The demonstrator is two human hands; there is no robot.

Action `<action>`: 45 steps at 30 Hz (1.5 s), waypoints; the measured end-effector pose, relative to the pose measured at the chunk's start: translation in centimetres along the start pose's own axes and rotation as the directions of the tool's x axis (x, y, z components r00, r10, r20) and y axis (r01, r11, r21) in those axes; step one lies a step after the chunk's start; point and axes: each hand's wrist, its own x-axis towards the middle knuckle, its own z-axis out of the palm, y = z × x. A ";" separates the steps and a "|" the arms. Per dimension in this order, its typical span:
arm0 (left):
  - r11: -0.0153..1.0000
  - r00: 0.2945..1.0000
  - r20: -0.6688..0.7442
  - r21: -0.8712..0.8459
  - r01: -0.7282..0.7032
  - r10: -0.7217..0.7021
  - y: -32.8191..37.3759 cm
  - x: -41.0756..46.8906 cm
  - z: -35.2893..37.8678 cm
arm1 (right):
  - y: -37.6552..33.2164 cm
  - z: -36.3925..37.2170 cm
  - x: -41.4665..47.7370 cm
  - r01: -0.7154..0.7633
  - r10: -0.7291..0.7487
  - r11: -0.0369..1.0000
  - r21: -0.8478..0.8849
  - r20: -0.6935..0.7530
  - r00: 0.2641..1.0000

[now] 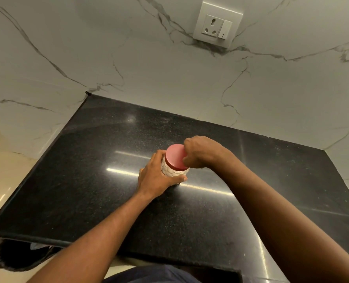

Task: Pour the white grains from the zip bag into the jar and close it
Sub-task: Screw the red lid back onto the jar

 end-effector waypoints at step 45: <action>0.998 0.999 -0.042 0.063 0.016 -0.014 -0.4 0.6 0.7 | 0.2 4.8 1.7 -0.057 0.110 0.988 0.142 -0.396 0.912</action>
